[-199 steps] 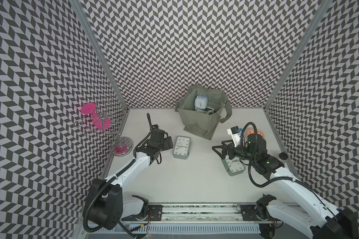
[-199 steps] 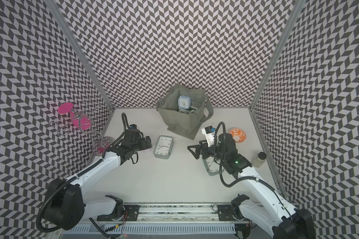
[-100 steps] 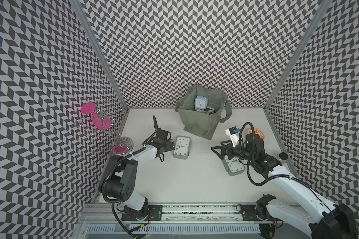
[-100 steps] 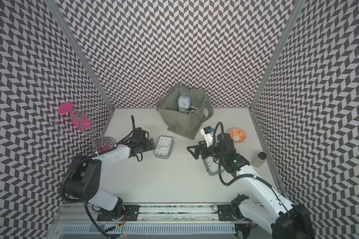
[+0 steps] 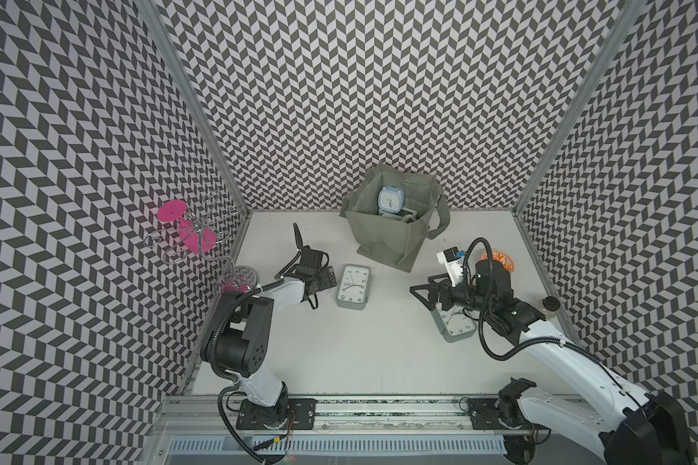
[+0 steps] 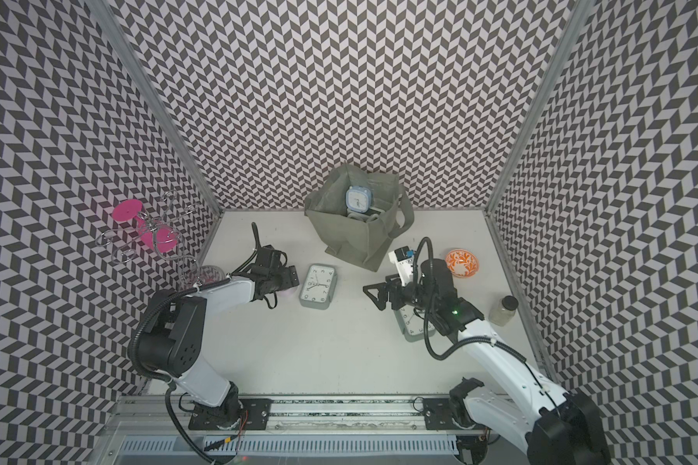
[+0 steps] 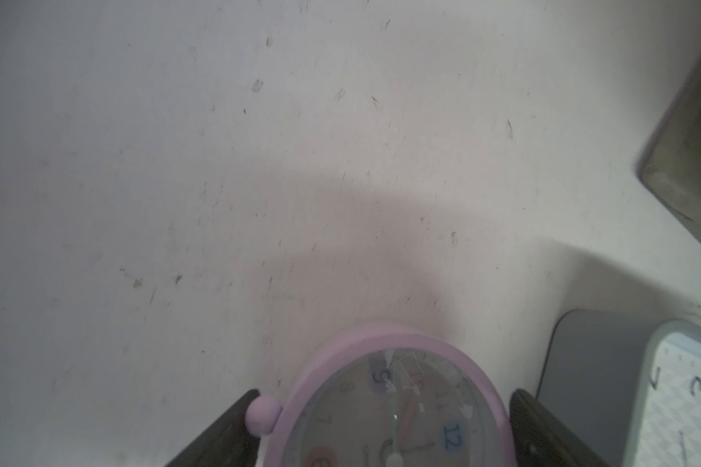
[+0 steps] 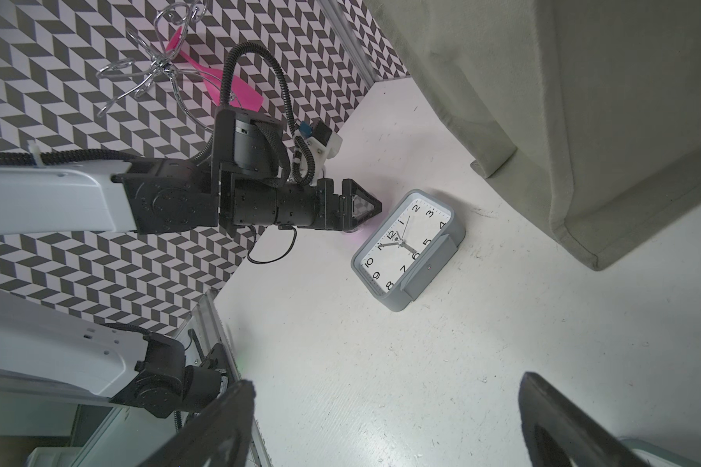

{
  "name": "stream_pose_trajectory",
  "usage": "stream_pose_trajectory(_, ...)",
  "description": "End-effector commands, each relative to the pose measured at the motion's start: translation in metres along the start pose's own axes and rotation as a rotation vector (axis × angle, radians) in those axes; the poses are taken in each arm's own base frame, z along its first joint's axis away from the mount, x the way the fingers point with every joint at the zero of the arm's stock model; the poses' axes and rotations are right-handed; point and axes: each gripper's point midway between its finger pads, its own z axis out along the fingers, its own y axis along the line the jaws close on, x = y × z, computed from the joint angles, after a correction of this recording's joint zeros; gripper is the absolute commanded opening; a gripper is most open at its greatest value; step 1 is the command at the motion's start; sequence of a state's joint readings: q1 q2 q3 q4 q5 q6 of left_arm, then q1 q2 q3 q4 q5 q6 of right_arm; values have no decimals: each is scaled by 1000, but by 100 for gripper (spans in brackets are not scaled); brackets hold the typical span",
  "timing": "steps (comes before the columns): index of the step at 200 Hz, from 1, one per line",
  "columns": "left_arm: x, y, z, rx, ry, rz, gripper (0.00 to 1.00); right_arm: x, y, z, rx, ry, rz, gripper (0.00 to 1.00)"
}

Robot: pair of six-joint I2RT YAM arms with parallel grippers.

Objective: Put the alarm clock into the canvas bag
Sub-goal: Pick up the alarm from the center of the board.

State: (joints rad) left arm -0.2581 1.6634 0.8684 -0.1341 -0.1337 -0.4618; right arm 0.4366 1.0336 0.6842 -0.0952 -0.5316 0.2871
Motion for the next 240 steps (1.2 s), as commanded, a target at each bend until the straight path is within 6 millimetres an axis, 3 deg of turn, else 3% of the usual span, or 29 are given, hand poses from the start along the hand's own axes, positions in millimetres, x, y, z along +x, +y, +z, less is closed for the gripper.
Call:
stream_pose_trajectory(1,-1,-1,3,8,-4,8,86,-8,3,2,-12,-29,-36,99)
stream_pose_trajectory(30,-12,-6,-10,31,-44,10,82,-8,2,2,-6,-31,-35,99)
stream_pose_trajectory(84,-11,-13,-16,21,-39,40,99,-7,2,1,0,-27,-36,99)
stream_pose_trajectory(140,10,-4,-3,-45,10,63,97,-7,3,0,-4,-28,-36,99)
stream_pose_trajectory(190,12,-1,3,-69,24,77,90,-8,4,-1,-7,-31,-37,99)
stream_pose_trajectory(221,-1,-5,-9,-53,-20,73,82,-10,3,-2,4,-38,-38,99)
stream_pose_trajectory(240,-26,-14,-30,-28,-90,64,81,-16,5,-6,17,-56,-43,99)
